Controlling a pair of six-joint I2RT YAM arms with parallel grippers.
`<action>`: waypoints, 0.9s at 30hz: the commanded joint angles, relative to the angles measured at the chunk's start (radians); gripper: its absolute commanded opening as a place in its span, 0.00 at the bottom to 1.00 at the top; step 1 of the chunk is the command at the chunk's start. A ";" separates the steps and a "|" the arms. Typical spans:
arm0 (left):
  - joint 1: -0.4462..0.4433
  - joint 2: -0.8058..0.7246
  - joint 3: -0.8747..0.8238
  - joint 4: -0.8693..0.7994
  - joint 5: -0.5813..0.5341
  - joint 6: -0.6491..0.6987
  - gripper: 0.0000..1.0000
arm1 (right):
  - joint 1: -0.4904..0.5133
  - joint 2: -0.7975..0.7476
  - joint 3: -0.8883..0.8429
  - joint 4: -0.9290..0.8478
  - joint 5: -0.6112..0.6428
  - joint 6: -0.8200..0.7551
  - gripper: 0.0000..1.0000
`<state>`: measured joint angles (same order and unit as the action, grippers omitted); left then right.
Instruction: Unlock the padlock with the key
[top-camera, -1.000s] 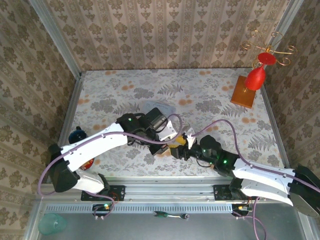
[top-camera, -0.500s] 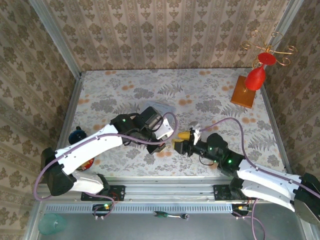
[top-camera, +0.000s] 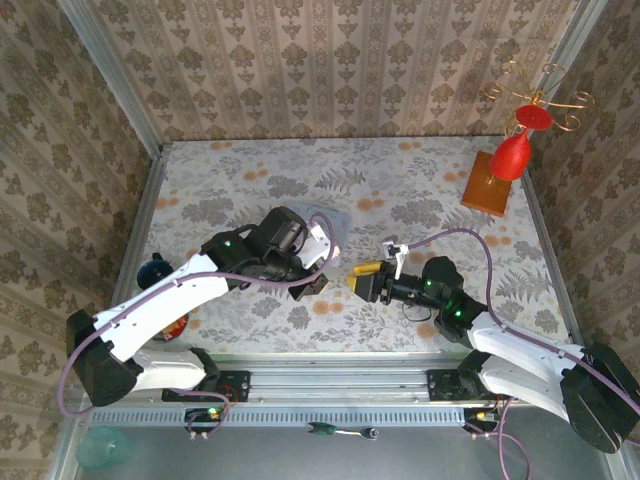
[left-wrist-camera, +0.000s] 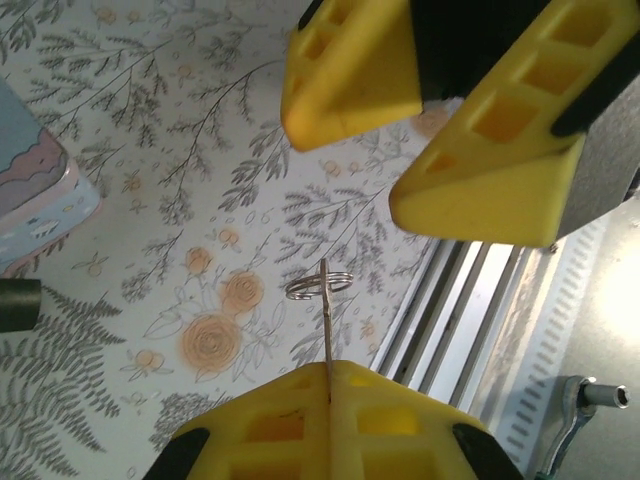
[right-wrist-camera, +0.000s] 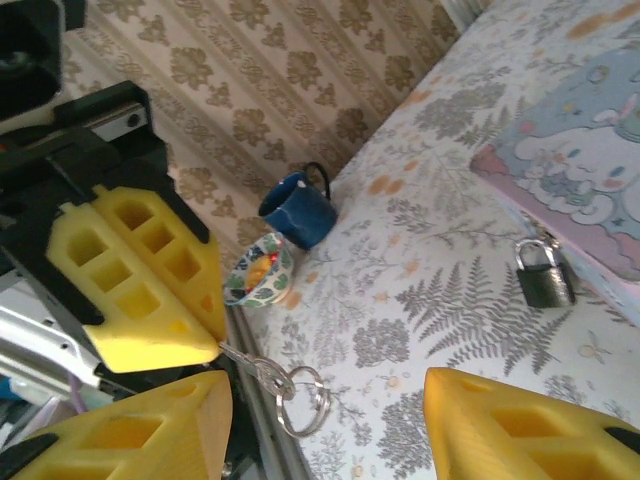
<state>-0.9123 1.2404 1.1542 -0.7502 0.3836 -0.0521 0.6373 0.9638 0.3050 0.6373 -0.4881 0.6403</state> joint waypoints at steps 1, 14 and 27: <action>0.012 -0.024 -0.012 0.054 0.075 -0.020 0.00 | -0.002 0.018 0.002 0.094 -0.078 0.021 0.52; 0.017 -0.034 -0.023 0.076 0.110 -0.023 0.00 | 0.002 0.053 0.019 0.130 -0.134 0.022 0.44; 0.024 -0.042 -0.020 0.076 0.101 -0.023 0.00 | 0.018 0.066 0.036 0.117 -0.165 -0.002 0.32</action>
<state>-0.9005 1.2217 1.1381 -0.6861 0.4721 -0.0601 0.6460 1.0298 0.3077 0.7372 -0.6243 0.6548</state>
